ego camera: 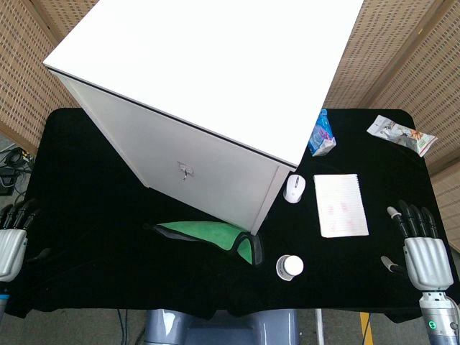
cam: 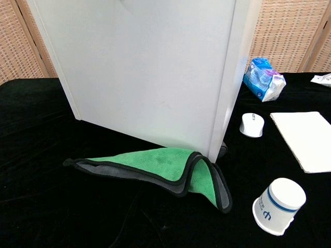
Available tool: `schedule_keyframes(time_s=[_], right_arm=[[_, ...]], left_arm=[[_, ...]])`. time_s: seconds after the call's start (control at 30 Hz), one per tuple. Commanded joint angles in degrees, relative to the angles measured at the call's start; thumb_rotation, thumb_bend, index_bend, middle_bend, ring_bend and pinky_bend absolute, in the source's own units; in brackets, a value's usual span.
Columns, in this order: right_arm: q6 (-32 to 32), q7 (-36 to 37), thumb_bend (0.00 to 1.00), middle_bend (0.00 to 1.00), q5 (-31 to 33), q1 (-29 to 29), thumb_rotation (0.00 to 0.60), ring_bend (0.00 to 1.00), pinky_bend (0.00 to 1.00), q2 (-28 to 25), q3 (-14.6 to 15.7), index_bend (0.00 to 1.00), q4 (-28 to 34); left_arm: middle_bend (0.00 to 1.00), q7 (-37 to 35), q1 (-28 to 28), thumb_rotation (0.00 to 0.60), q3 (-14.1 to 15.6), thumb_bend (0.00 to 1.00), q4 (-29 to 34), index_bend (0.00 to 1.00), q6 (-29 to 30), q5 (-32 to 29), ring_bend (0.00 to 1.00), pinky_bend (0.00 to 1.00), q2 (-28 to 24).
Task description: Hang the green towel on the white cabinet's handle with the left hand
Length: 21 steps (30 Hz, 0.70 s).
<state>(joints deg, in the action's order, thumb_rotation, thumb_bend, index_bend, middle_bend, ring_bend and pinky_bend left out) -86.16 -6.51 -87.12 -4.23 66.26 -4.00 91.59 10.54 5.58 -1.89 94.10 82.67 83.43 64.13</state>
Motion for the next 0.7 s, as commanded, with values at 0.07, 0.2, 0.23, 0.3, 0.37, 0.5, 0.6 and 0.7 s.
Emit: schedule_keyframes(time_s=[0.07,0.2,0.23,0.3,0.37,0.5,0.6,0.7], right_arm=[[-0.2,0.0,0.13,0.00,0.2,0.0,0.600,0.00,0.00,-0.3,0.2,0.00,0.2],[-0.2,-0.1,0.13,0.00,0.1,0.0,0.600,0.00,0.00,-0.4,0.2,0.00,0.3],[-0.1,-0.1,0.13,0.00,0.1,0.0,0.600,0.00,0.00,-0.5,0.2,0.00,0.3],[-0.2,0.0,0.13,0.00,0.1,0.0,0.600,0.00,0.00,-0.5,0.2,0.00,0.4],[-0.3,0.1,0.13,0.00,0.1,0.0,0.600,0.00,0.00,-0.4,0.2,0.00,0.3],[0.1,-0.2,0.13,0.00,0.5,-0.2,0.600,0.00,0.00,-0.3,0.0,0.00,0.2],[0.4,-0.4,0.13,0.00,0.8,-0.2,0.600,0.00,0.00,-0.2,0.0,0.00,0.2],[0.4,-0.4,0.13,0.00,0.7,-0.2,0.600,0.00,0.00,-0.2,0.1,0.00,0.2]], left_arm=[[0.00,0.1,0.0,0.600,0.1,0.14,0.2,0.00,0.2,0.1,0.00,0.00,-0.1],[0.00,0.2,0.1,0.600,0.1,0.14,0.2,0.00,-0.2,-0.3,0.00,0.00,-0.2],[0.00,0.2,0.1,0.600,0.1,0.14,0.3,0.00,-0.2,-0.3,0.00,0.00,-0.2],[0.00,0.1,0.1,0.600,0.1,0.14,0.3,0.00,-0.2,-0.3,0.00,0.00,-0.2],[0.00,0.0,0.2,0.600,0.1,0.14,0.3,0.00,-0.2,-0.2,0.00,0.00,-0.1],[0.00,-0.3,0.3,0.600,0.0,0.14,0.1,0.00,-0.4,-0.2,0.00,0.00,-0.1],[0.00,-0.5,0.5,0.600,0.0,0.14,-0.1,0.00,-0.7,-0.4,0.00,0.00,-0.1],[0.00,-0.5,0.4,0.600,0.0,0.14,0.0,0.00,-0.5,-0.3,0.00,0.00,0.0]])
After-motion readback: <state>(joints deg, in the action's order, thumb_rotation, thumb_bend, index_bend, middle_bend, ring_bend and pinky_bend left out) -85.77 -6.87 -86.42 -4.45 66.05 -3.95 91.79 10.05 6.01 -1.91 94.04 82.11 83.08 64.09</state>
